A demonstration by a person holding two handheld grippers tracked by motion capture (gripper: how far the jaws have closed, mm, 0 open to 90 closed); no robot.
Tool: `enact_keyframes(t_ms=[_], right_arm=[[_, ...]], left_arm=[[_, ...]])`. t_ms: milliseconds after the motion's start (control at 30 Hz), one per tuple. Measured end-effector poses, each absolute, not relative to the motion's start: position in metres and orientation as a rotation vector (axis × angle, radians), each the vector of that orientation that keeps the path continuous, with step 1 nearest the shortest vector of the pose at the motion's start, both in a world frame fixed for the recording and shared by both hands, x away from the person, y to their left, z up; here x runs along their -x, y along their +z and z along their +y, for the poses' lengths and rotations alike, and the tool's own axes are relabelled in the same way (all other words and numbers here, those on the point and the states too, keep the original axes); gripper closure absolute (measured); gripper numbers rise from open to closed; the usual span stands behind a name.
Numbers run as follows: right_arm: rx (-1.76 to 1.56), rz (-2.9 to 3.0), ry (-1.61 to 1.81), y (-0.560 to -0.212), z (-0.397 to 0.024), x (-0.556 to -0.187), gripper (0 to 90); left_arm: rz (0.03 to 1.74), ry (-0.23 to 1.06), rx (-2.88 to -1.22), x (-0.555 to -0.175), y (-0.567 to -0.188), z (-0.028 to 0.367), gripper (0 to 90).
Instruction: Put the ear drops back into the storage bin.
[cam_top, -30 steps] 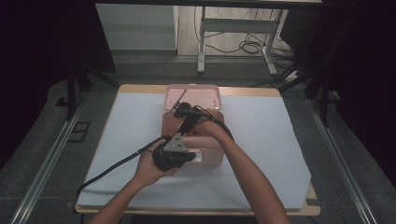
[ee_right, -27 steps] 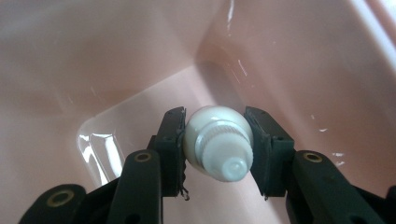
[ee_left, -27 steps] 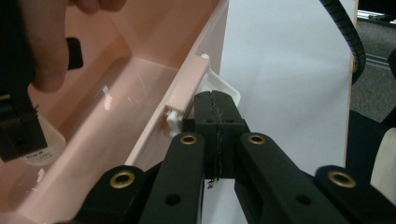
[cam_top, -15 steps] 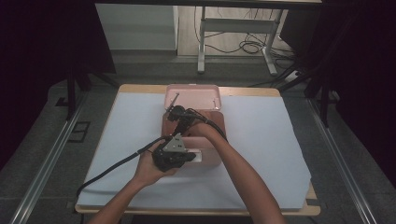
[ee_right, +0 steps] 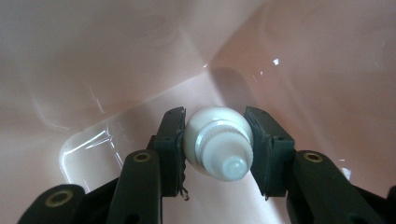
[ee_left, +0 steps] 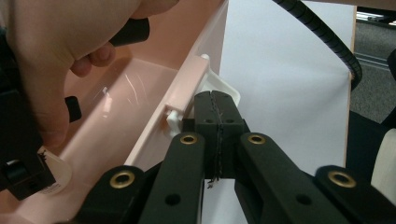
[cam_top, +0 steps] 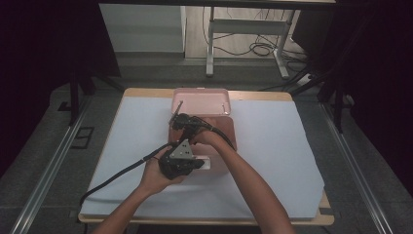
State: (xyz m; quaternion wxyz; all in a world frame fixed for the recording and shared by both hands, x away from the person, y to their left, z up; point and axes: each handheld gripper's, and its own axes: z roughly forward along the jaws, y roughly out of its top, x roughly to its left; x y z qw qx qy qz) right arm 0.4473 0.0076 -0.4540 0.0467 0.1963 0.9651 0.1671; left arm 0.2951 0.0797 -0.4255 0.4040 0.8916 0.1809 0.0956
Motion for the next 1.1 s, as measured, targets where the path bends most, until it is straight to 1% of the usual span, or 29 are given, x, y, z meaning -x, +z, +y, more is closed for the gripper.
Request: enact_keyframes(t_ms=[500,1033,1100], right_arm=[[-0.588,2.932,0.523,-0.453,0.005,-0.448,58.3],[-0.603,2.89,0.627,-0.433,-0.01,-0.446,54.4],[-0.606,2.886,0.642,-0.431,-0.012,-0.446,52.9]], left_arm=[[0.456,0.241,-2.249,-0.295,-0.426,0.08,90.0],[0.453,0.245,-2.25,-0.295,-0.426,0.08,90.0],[0.453,0.244,-2.252,-0.295,-0.426,0.08,90.0]])
